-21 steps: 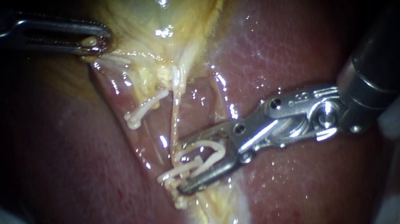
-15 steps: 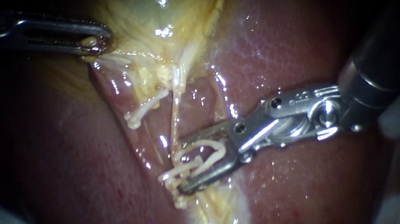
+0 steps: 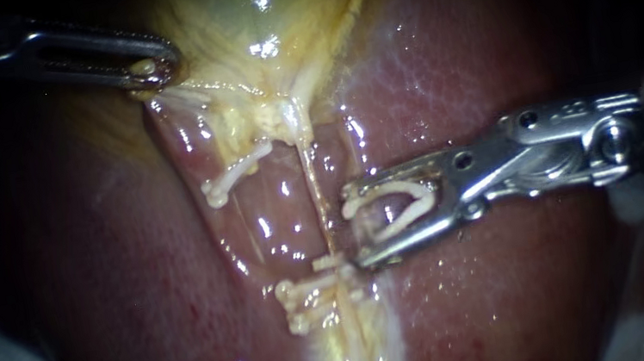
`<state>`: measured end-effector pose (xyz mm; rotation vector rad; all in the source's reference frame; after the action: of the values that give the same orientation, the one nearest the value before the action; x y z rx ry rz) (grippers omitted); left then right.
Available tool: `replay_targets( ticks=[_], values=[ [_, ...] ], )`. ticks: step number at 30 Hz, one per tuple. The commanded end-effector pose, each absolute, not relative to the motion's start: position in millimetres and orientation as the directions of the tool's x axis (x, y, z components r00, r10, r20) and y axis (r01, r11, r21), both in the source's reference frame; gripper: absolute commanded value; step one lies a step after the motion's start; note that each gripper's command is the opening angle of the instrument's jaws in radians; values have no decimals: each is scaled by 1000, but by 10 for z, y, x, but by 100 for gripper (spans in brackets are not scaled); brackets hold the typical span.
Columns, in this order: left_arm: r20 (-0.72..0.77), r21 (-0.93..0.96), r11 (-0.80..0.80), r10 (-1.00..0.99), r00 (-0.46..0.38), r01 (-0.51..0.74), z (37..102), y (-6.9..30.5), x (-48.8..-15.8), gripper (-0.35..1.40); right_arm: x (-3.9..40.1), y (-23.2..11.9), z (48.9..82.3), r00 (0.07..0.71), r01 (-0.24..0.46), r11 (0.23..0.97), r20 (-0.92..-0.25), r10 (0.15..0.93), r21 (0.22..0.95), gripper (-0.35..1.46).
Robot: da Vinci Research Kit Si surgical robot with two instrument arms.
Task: Clipping second clip right tube
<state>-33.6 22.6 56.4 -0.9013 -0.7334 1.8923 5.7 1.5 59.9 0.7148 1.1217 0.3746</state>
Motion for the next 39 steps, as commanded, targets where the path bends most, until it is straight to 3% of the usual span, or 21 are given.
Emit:
replay_targets(
  ticks=[1, 13, 25, 33, 39],
  values=[
    [-292, -775, -430, 894, -341, -463, 563, 226, -336, -35, 55, 15, 599, 406, 78, 723, -684, 606, 687, 47],
    [-292, -775, -430, 894, -341, -463, 563, 226, -336, -35, 46, 14, 599, 407, 85, 726, -689, 600, 682, 47],
    [-292, -775, -430, 894, -341, -463, 564, 226, -336, -35, 52, 15, 624, 412, -30, 551, -491, 767, 834, 45],
    [-292, -775, -430, 894, -341, -463, 564, 226, -336, -35, 51, 8, 656, 408, -76, 476, -408, 817, 876, 45],
    [-292, -775, -430, 894, -340, -463, 564, 226, -336, -35, 50, 7, 671, 407, -90, 452, -381, 830, 887, 45]
  ],
)
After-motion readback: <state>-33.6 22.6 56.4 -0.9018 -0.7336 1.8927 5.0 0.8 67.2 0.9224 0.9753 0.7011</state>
